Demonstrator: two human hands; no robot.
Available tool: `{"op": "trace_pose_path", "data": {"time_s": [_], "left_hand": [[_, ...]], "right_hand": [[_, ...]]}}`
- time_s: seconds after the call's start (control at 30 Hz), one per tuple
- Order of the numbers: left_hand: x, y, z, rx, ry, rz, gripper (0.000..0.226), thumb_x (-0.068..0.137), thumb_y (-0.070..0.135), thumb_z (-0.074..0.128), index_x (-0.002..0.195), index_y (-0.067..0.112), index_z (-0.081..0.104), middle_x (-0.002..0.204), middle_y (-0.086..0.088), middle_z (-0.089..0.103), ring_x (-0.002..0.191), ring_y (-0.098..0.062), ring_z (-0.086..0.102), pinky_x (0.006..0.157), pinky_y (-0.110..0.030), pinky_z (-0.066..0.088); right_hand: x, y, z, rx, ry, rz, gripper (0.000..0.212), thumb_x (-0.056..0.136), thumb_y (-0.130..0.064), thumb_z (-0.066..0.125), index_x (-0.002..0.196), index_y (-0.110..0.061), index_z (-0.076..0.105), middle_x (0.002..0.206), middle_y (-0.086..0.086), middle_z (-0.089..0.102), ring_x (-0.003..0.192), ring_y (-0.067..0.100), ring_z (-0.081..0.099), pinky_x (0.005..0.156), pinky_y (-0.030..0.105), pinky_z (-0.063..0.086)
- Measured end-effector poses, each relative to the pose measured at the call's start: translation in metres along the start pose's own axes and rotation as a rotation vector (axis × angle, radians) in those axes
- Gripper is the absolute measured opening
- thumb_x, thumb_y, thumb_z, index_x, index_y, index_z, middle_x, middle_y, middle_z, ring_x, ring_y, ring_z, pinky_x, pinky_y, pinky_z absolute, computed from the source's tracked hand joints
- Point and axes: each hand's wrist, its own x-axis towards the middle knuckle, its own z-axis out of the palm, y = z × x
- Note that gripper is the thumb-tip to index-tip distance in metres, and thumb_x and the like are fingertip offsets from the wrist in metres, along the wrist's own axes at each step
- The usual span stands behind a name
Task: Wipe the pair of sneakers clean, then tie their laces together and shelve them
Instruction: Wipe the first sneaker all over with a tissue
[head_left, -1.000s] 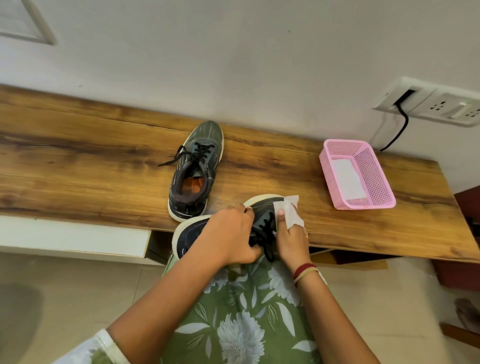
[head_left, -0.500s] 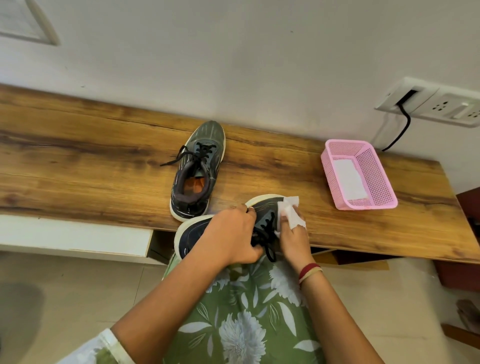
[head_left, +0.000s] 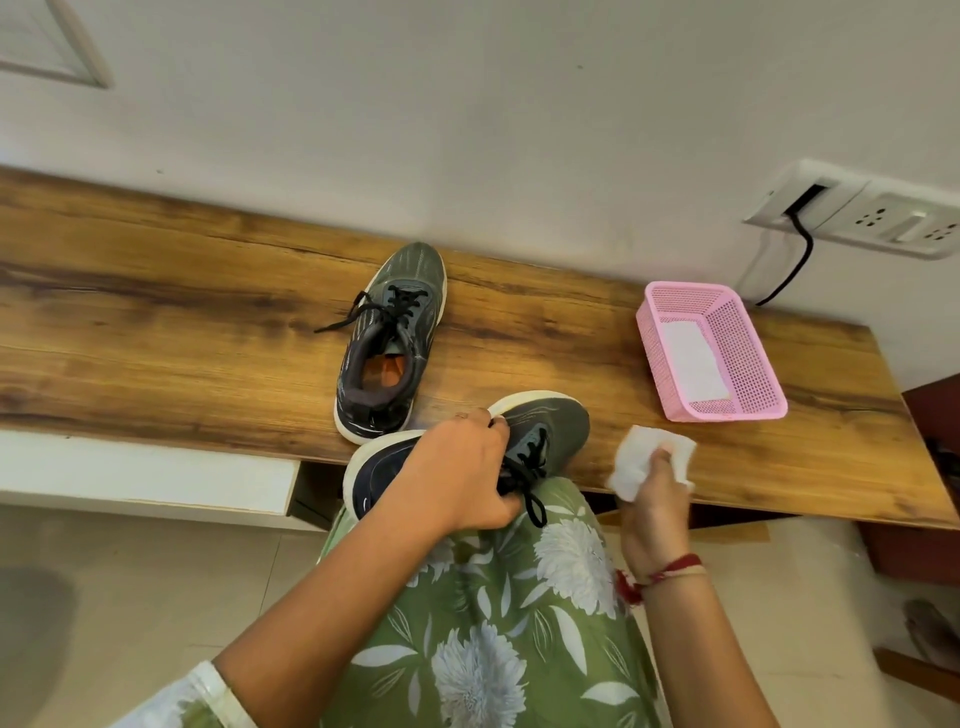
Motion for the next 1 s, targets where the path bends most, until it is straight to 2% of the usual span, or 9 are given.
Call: {"op": "trace_pose_path", "data": {"time_s": [0.2,0.3,0.37,0.43,0.53,0.67,0.8,0.9,1.0], "left_hand": [[-0.003,0.002,0.001,0.026,0.001,-0.006,0.078,0.077,0.054,0.054,0.137,0.006,0.04,0.123,-0.01,0.053,0.1,-0.027,0.057,0.081,-0.034,0.05],[-0.003,0.002,0.0,0.03,-0.017,-0.003,0.079,0.077,0.054,0.054,0.138,0.006,0.039,0.124,-0.01,0.052,0.1,-0.026,0.057,0.082,-0.035,0.051],[-0.003,0.002,0.0,0.036,-0.027,0.0,0.079,0.077,0.054,0.053,0.138,0.006,0.04,0.123,-0.01,0.052,0.099,-0.026,0.057,0.082,-0.035,0.051],[-0.001,0.002,-0.001,0.017,-0.034,-0.007,0.075,0.077,0.053,0.054,0.135,0.006,0.043,0.121,-0.01,0.054,0.098,-0.027,0.058,0.08,-0.035,0.051],[-0.001,0.001,-0.003,-0.013,-0.054,-0.018,0.069,0.077,0.051,0.056,0.13,0.008,0.047,0.117,-0.009,0.055,0.097,-0.027,0.058,0.077,-0.033,0.048],[-0.001,0.0,-0.005,-0.023,-0.066,-0.015,0.069,0.075,0.052,0.057,0.128,0.008,0.049,0.117,-0.009,0.056,0.097,-0.027,0.058,0.078,-0.033,0.047],[-0.005,-0.001,-0.006,-0.107,-0.144,0.013,0.064,0.076,0.051,0.061,0.125,0.011,0.048,0.119,-0.009,0.054,0.104,-0.025,0.054,0.087,-0.033,0.046],[-0.012,-0.011,-0.02,-0.105,-0.28,0.058,0.077,0.076,0.051,0.063,0.139,0.013,0.038,0.138,-0.007,0.043,0.124,-0.025,0.043,0.103,-0.04,0.039],[-0.022,-0.023,-0.028,-0.082,-0.294,0.085,0.071,0.081,0.038,0.058,0.144,0.02,0.032,0.145,-0.001,0.035,0.129,-0.021,0.034,0.108,-0.039,0.033]], "right_hand": [[-0.022,0.018,0.055,-0.032,-0.165,-0.022,0.025,0.1,-0.035,0.038,0.096,-0.014,0.052,0.084,0.006,0.057,0.075,0.018,0.057,0.068,0.03,0.05],[-0.016,0.023,0.049,-0.069,-0.157,-0.051,0.038,0.099,-0.039,0.038,0.116,-0.009,0.054,0.088,0.007,0.057,0.08,0.019,0.056,0.076,0.036,0.049],[-0.013,0.028,0.049,-0.168,-0.19,-0.122,0.043,0.097,-0.046,0.038,0.119,-0.011,0.052,0.098,0.007,0.057,0.081,0.018,0.056,0.076,0.035,0.049],[-0.022,0.034,0.052,-0.345,-0.341,-0.329,0.057,0.094,-0.053,0.037,0.138,-0.017,0.042,0.127,0.008,0.053,0.108,0.019,0.056,0.094,0.035,0.047],[-0.032,0.039,0.05,-0.515,-0.559,-0.616,0.048,0.1,-0.039,0.033,0.144,-0.019,0.035,0.149,-0.001,0.034,0.136,0.006,0.03,0.113,0.02,0.021],[-0.018,0.026,0.041,-0.715,-0.562,-0.81,0.046,0.1,-0.039,0.029,0.138,-0.018,0.046,0.139,-0.003,0.047,0.131,0.006,0.039,0.112,0.029,0.028],[-0.032,0.015,0.039,-0.822,-0.746,-0.878,0.046,0.097,-0.044,0.029,0.119,-0.019,0.061,0.116,-0.004,0.061,0.115,0.01,0.052,0.1,0.027,0.04],[-0.026,0.004,0.031,-0.905,-0.79,-0.958,0.038,0.099,-0.038,0.033,0.12,-0.021,0.059,0.115,-0.006,0.059,0.112,0.005,0.05,0.097,0.016,0.037],[-0.02,0.003,0.03,-0.941,-0.714,-0.955,0.039,0.099,-0.036,0.034,0.122,-0.017,0.059,0.118,-0.002,0.06,0.115,0.011,0.051,0.101,0.027,0.038]]}}
